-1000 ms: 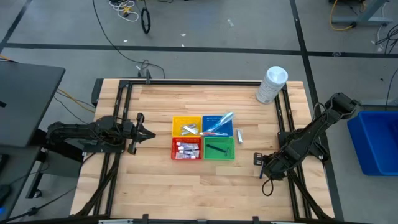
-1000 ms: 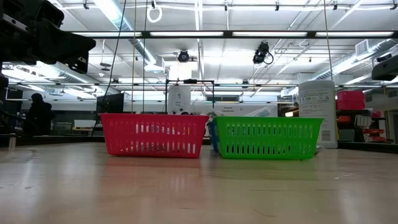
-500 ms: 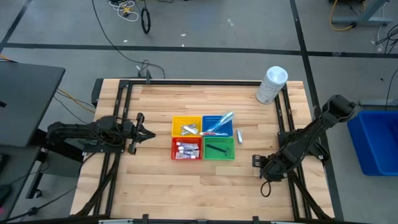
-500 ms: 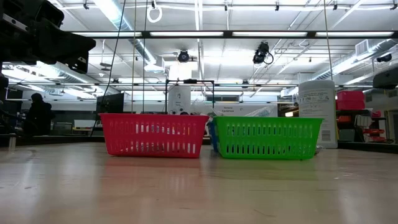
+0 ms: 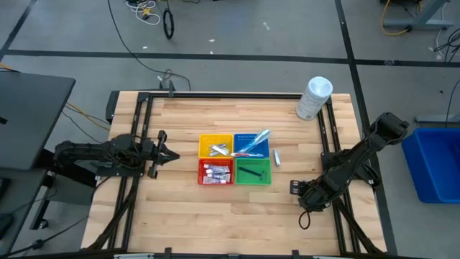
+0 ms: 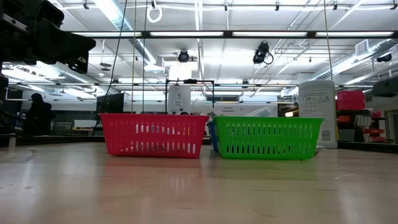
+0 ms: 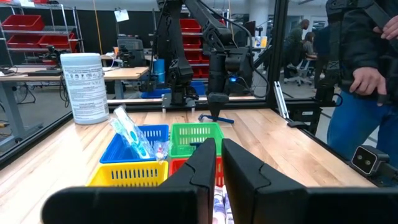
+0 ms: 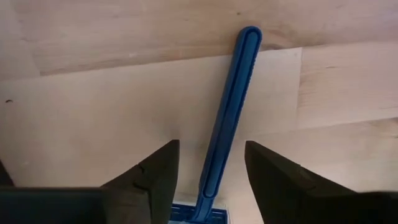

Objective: Pick & Place Travel size toiletries
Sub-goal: Put the shaver into the green bin

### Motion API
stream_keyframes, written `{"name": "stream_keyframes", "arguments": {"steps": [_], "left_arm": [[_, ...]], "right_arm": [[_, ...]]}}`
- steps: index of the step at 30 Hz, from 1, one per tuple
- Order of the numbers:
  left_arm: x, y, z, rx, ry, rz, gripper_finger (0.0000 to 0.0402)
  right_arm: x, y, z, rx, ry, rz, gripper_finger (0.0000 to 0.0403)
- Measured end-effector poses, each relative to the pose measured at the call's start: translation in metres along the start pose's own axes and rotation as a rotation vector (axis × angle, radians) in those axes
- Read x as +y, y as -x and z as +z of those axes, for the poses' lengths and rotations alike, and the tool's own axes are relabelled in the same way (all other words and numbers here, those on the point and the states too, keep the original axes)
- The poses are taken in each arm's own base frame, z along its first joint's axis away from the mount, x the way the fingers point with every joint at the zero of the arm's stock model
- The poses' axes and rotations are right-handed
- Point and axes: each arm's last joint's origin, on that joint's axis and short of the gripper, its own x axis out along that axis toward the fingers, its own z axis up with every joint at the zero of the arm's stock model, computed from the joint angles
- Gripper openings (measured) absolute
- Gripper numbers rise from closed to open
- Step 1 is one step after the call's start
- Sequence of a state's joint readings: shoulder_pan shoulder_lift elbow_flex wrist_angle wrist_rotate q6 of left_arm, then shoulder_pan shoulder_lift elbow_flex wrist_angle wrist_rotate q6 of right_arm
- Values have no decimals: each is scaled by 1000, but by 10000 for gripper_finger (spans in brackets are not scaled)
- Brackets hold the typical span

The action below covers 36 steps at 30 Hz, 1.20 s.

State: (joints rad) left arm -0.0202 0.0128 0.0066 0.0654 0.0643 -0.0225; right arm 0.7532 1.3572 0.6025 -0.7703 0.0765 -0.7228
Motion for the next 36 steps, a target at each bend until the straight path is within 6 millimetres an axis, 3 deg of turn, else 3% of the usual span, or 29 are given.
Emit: {"name": "stream_keyframes", "arguments": {"steps": [24, 36], "left_arm": [[0, 0, 0, 1, 0, 0, 32], [0, 0, 0, 0, 0, 0, 32]], "right_arm": [[-1, -3, 1, -1, 0, 11, 78], [-1, -3, 1, -2, 0, 12, 60]]}}
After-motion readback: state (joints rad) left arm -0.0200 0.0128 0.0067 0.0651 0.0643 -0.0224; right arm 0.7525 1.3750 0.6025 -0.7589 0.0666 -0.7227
